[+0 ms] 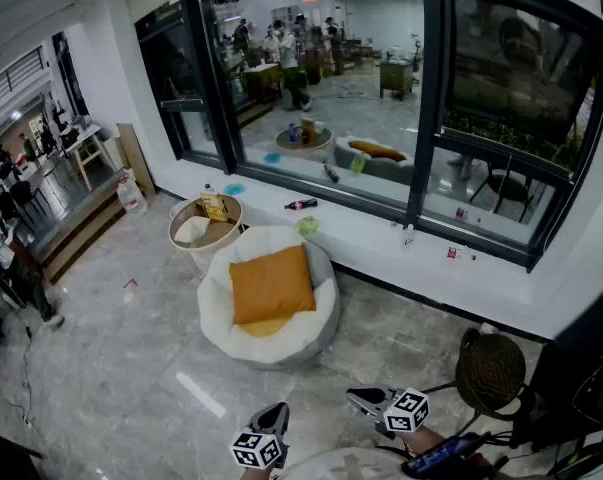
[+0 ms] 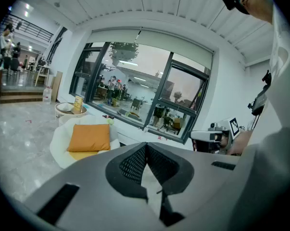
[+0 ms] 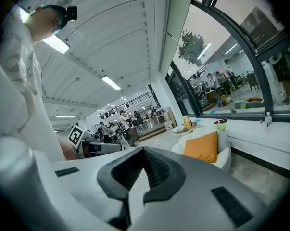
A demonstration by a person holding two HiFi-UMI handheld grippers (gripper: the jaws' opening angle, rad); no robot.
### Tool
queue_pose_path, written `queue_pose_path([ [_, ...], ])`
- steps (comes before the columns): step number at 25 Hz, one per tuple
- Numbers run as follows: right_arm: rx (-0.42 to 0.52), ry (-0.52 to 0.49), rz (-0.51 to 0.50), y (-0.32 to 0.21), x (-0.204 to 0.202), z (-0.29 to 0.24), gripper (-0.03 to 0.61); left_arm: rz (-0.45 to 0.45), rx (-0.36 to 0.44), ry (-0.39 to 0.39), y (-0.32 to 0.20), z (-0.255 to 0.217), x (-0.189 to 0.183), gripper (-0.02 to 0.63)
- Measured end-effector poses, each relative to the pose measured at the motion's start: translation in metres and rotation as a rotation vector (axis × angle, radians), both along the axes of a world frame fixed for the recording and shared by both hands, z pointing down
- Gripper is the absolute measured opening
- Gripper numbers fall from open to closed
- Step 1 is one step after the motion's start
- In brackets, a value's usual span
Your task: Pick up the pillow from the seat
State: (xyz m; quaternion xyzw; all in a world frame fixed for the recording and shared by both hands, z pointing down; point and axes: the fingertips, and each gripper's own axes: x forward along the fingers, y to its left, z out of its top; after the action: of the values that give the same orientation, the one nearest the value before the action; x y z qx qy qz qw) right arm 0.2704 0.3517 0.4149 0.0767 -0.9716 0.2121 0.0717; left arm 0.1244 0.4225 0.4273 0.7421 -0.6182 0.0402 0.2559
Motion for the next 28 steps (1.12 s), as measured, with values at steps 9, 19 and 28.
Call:
queue_pose_path([
  [9, -0.039, 0.033, 0.108, -0.012, 0.042, 0.013, 0.012, 0.021, -0.023, 0.007, -0.006, 0.007, 0.03, 0.011],
  [19, -0.073, 0.032, 0.144, -0.022, 0.069, 0.024, 0.012, 0.076, -0.05, 0.016, -0.025, 0.024, 0.065, 0.011],
  [28, -0.06, 0.069, 0.15, -0.041, 0.115, 0.04, 0.012, 0.109, -0.023, 0.006, -0.061, 0.02, 0.104, 0.011],
])
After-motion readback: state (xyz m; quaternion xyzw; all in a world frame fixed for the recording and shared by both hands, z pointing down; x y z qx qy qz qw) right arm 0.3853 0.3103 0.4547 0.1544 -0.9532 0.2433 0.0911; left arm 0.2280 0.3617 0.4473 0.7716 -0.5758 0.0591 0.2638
